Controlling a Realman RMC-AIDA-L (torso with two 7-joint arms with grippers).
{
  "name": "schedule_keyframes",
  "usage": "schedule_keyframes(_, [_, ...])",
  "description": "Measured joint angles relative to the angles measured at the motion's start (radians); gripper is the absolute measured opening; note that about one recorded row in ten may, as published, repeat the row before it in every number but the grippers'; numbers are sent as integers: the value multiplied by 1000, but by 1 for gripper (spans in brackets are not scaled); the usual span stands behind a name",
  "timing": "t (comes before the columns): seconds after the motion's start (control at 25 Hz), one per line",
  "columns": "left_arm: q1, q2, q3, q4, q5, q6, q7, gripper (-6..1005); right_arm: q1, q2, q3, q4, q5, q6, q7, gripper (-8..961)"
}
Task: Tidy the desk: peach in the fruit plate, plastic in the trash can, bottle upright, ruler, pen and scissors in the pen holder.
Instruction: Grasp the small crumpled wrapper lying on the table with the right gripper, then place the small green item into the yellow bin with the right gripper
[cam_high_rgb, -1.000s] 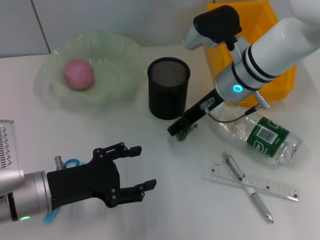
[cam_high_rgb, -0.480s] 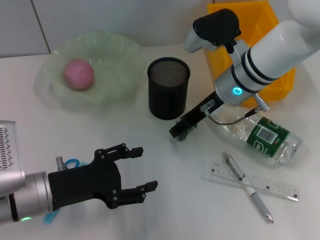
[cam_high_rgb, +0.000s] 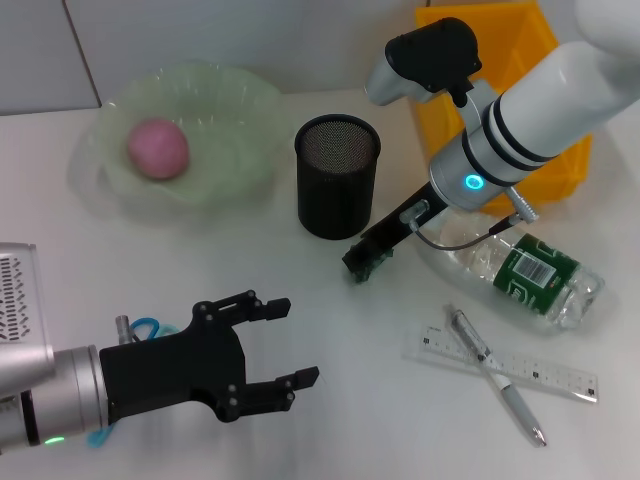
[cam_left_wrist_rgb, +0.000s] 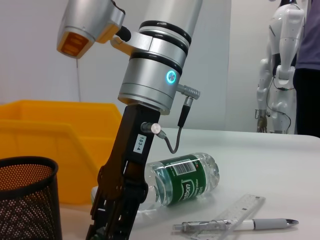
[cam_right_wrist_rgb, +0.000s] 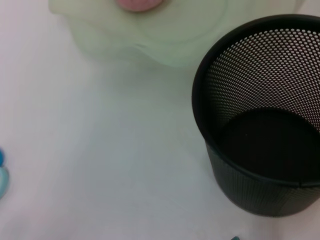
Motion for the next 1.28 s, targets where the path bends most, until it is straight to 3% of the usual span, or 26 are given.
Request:
schedule_keyframes(0.08, [0,0,0,0,0,0,0,796,0,0,0,0,0,2,-2,523])
schedule_keyframes(0.48, [-1,0,3,0,-1,0,9,795,3,0,0,16,0,3,-5,524])
schedule_keyframes(0.8, [-2,0,3,-3,1,1,9,795,4,0,2,12,10,-3,-2,449])
schedule_keyframes(1.28, [-2,0,3,-4,1,2,9,795,-64,-3,14,-148,23,-132,15,444])
